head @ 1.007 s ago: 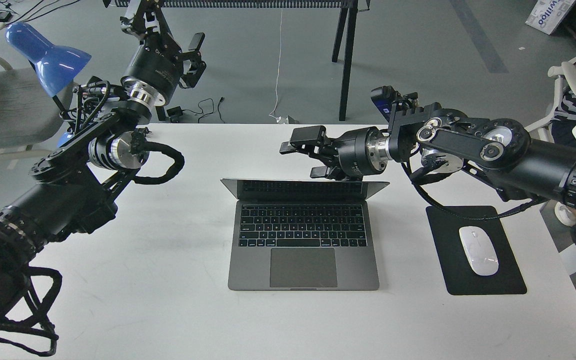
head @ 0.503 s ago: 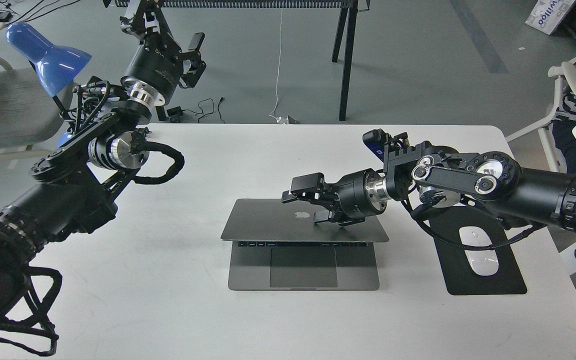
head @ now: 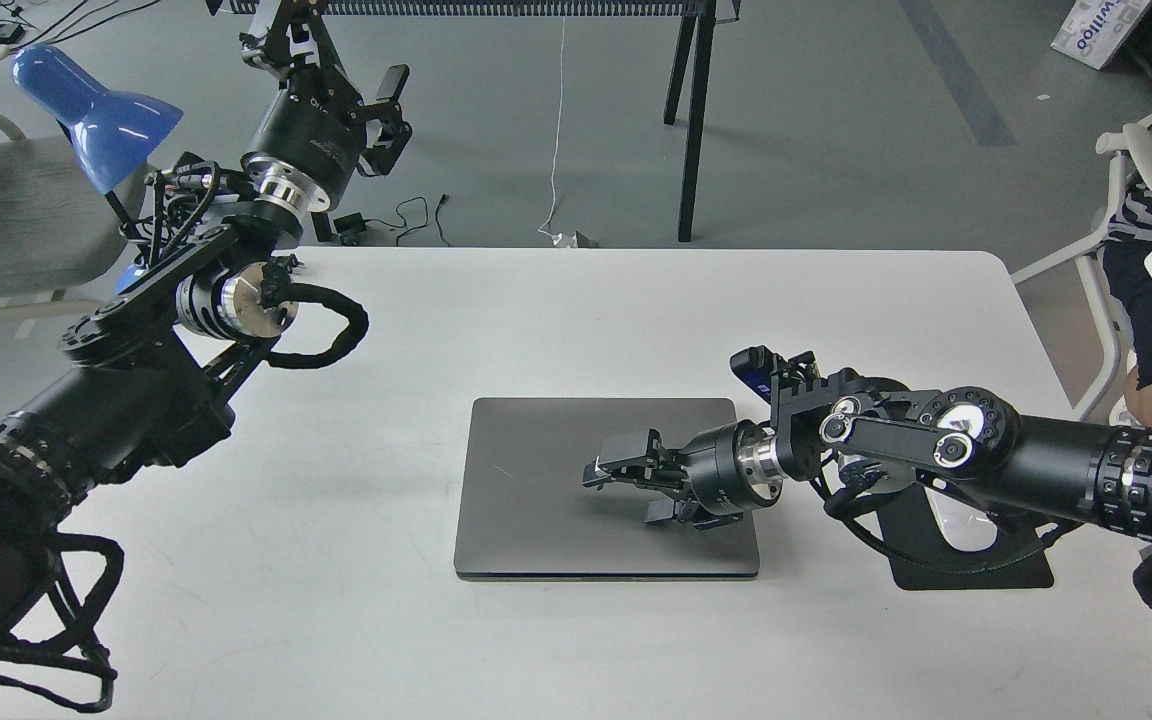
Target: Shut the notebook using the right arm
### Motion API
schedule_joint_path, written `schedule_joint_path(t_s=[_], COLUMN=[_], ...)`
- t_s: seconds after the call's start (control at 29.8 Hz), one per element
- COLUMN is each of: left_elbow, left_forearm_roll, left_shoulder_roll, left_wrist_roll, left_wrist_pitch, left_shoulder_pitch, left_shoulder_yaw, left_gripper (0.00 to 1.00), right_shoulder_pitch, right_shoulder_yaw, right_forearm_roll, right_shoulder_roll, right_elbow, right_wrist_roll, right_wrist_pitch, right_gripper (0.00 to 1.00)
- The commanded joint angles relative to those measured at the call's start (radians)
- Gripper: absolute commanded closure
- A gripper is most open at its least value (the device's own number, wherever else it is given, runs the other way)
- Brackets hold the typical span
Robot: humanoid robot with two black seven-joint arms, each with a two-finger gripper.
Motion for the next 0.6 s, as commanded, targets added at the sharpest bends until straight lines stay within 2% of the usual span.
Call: schedule_joint_path(t_s=[0.0, 0.27, 0.57], left_elbow=[0.000, 0.000, 0.000], left_forearm_roll=[0.000, 0.000, 0.000], left_shoulder_roll=[0.000, 0.000, 0.000], left_wrist_roll=[0.000, 0.000, 0.000], left_wrist_pitch=[0.000, 0.000, 0.000], left_shoulder_pitch=[0.000, 0.000, 0.000], left_shoulder_yaw=[0.000, 0.000, 0.001], left_gripper=[0.00, 0.00, 0.00], right_shoulder_pitch=[-0.022, 0.022, 0.085], right_shoulder_yaw=[0.000, 0.052, 0.532], right_forearm_roll=[0.000, 0.007, 0.010], right_shoulder_roll=[0.013, 0.017, -0.052], right_elbow=[-0.019, -0.010, -0.024], right_wrist_roll=[0.000, 0.002, 0.002], right_wrist_pitch=[-0.006, -0.006, -0.005], right_gripper=[0.00, 0.00, 0.00])
